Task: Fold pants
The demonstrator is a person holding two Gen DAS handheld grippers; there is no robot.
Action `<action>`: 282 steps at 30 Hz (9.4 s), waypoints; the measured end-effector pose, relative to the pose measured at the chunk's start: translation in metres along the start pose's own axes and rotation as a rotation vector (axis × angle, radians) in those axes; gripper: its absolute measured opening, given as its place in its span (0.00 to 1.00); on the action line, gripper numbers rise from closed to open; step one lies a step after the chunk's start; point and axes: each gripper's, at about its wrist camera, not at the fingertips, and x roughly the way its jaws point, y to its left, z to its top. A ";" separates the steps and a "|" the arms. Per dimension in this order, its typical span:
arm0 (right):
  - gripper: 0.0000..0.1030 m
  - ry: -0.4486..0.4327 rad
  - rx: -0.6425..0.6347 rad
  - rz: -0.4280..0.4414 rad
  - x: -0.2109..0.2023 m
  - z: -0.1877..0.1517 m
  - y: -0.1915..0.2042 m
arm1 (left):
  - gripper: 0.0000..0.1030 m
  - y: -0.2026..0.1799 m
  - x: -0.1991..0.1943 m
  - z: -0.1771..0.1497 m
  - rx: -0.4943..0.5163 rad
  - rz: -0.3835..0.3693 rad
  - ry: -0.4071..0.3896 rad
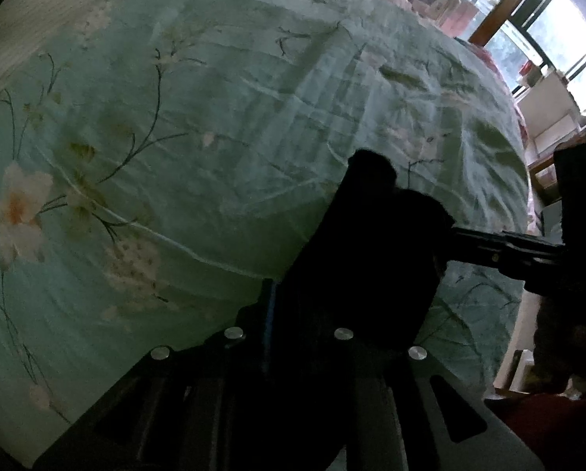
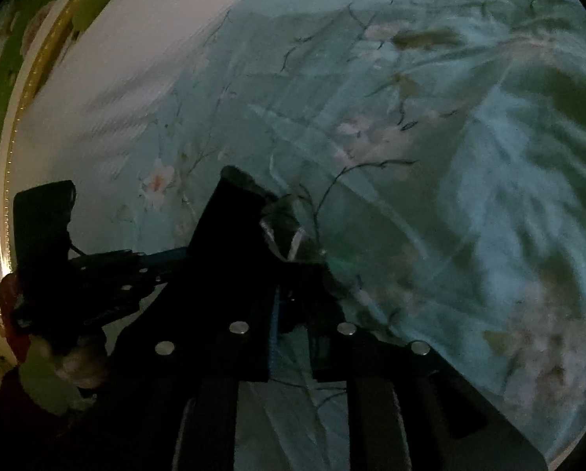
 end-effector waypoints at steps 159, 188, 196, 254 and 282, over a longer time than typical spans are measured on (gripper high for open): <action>0.34 0.888 -1.294 0.433 0.298 -0.322 0.498 | 0.49 0.195 -0.143 -0.555 -1.651 0.146 -0.470; 0.22 0.794 -1.021 0.689 0.208 -0.217 0.469 | 0.17 0.133 -0.202 -0.451 -1.365 0.171 -0.657; 0.22 0.655 -0.908 0.742 0.156 -0.162 0.415 | 0.17 0.102 -0.213 -0.375 -1.173 0.178 -0.633; 0.32 0.371 -0.454 0.412 0.095 -0.063 0.148 | 0.60 -0.030 -0.053 -0.167 -0.532 0.191 -0.326; 0.77 0.186 -0.323 0.292 0.027 -0.073 0.130 | 0.77 0.040 -0.124 -0.243 -0.710 0.191 -0.391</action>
